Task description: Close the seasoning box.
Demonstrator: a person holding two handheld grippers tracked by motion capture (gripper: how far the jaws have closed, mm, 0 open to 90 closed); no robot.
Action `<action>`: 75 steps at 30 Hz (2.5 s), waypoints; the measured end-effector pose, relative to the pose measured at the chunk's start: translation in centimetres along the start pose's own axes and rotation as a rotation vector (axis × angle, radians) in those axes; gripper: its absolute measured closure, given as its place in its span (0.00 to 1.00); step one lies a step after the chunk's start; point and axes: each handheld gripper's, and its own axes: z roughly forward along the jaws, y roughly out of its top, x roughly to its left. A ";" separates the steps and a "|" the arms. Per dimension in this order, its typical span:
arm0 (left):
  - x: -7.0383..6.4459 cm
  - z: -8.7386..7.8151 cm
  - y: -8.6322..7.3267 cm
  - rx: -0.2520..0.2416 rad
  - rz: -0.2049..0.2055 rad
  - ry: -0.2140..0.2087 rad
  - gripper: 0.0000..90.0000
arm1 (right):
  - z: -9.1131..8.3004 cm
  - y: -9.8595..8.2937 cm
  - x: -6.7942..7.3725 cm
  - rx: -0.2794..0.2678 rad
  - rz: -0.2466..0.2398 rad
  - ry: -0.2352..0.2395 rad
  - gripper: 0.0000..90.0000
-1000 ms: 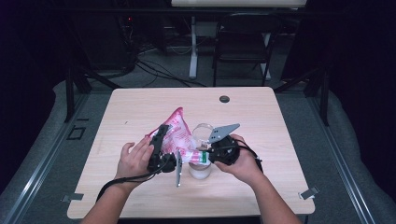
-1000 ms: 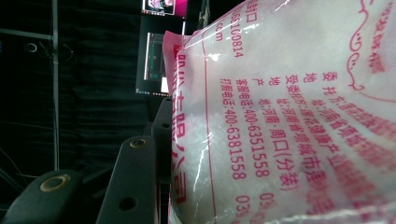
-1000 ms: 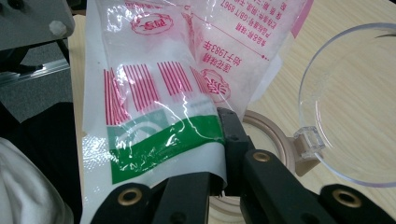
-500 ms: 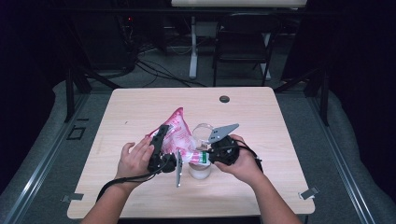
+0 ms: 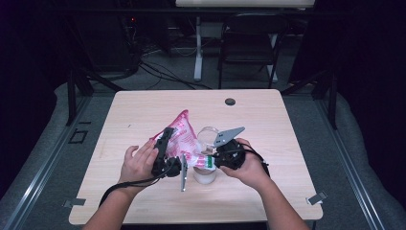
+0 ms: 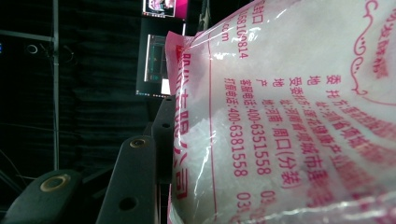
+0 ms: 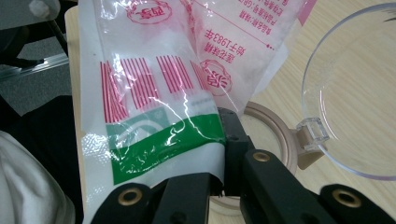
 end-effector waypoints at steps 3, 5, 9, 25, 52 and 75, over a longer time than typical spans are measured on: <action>0.0 0.1 -0.1 0.008 -0.004 -0.005 0.69 | 0.0 0.0 0.1 0.001 -0.004 0.005 1.00; -0.1 0.2 -0.1 0.009 0.000 -0.007 0.69 | 0.0 0.0 0.1 0.003 -0.007 0.003 1.00; -0.1 0.2 -0.1 0.007 0.000 -0.005 0.69 | 0.1 0.0 0.1 0.010 -0.010 0.006 1.00; 0.0 -0.1 0.1 0.000 -0.005 0.000 0.69 | 0.0 0.1 0.4 0.017 -0.029 0.019 1.00; 0.4 -0.1 0.4 -0.010 0.020 0.002 0.69 | -0.1 0.1 0.3 0.028 -0.033 0.002 1.00; 0.3 -0.2 0.7 -0.017 0.056 -0.013 0.69 | 0.0 -0.1 0.0 0.041 -0.030 0.002 1.00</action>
